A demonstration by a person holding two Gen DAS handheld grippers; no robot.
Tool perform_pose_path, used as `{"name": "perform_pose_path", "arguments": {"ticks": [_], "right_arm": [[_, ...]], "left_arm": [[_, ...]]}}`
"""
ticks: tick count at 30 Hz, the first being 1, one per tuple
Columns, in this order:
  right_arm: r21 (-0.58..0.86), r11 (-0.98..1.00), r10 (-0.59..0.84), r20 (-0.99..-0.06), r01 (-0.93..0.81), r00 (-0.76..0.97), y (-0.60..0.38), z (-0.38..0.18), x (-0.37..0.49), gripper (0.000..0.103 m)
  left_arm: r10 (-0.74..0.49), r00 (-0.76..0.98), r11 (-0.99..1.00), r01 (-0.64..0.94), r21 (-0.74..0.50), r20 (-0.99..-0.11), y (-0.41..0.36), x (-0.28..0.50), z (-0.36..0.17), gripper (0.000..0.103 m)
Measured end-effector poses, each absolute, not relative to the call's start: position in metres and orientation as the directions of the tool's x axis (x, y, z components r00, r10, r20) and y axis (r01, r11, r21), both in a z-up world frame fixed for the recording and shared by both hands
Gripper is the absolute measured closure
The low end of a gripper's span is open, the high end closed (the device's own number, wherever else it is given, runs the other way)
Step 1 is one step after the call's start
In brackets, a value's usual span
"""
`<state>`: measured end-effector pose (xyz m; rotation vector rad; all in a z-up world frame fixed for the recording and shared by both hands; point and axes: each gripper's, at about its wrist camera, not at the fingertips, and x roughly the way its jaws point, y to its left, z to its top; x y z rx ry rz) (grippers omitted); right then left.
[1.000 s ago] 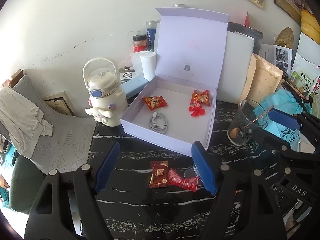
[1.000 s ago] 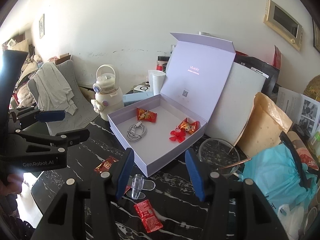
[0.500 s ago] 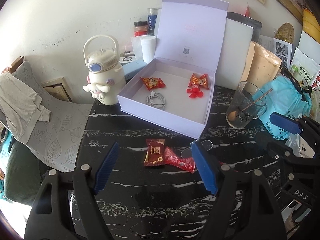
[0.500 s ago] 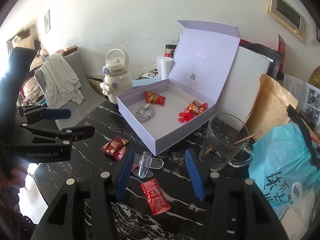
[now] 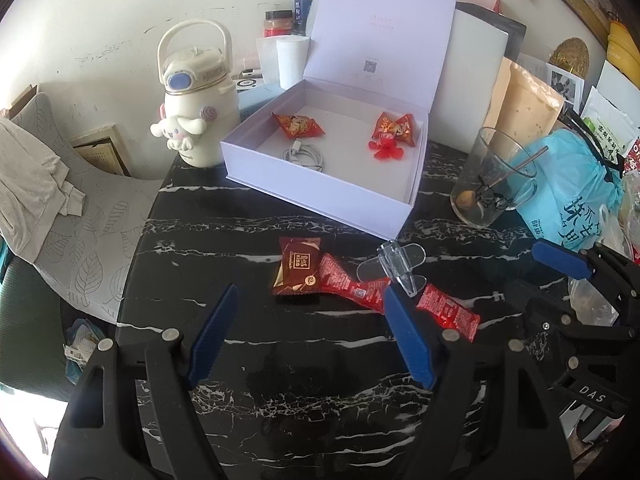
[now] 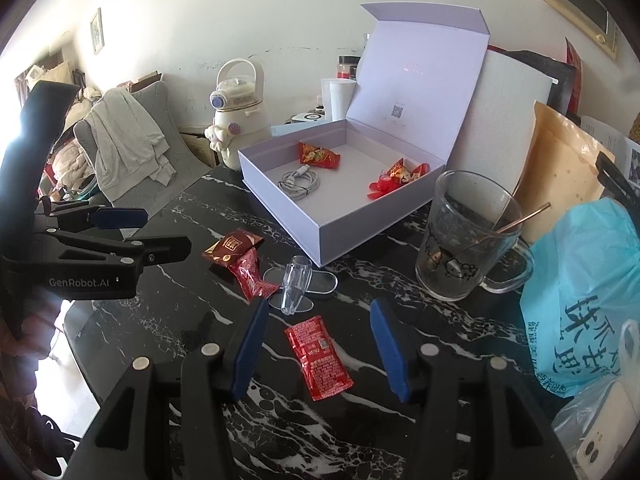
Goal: Organize objects
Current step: 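Grasp the brown chocolate packet with left tool while right grasps red ketchup sachet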
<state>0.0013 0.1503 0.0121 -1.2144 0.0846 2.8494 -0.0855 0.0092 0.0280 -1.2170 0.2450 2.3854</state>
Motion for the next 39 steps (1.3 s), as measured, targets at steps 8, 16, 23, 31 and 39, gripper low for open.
{"name": "perform_pose_path", "arguments": {"ticks": [8,16,23,31,39], "right_arm": [[0.052,-0.998,-0.020,-0.751,-0.029,-0.660,0.149,-0.014,-0.003,0.049],[0.086,-0.996,-0.053,-0.783,-0.023,-0.620,0.158,-0.039,-0.010,0.049],[0.082,-0.997,-0.057,-0.806,-0.015,-0.589,0.163,-0.057,-0.015,0.049],[0.063,-0.998,-0.057,-0.819,0.009,-0.571,0.165,-0.066,-0.016,0.049],[0.017,-1.000,-0.029,-0.831,0.026,-0.556,0.163,-0.071,-0.022,0.049]], "left_arm": [[0.310,-0.465,-0.881,-0.469,-0.067,-0.829,0.010,-0.091,0.004,0.029],[0.317,-0.433,-0.877,-0.473,-0.086,-0.844,0.012,-0.106,-0.014,0.029],[0.294,-0.422,-0.888,-0.452,-0.082,-0.858,0.012,-0.129,-0.027,0.029],[0.251,-0.397,-0.870,-0.492,-0.027,-0.883,0.019,-0.150,-0.042,0.029],[0.241,-0.380,-0.865,-0.502,-0.020,-0.893,0.025,-0.166,-0.055,0.029]]}}
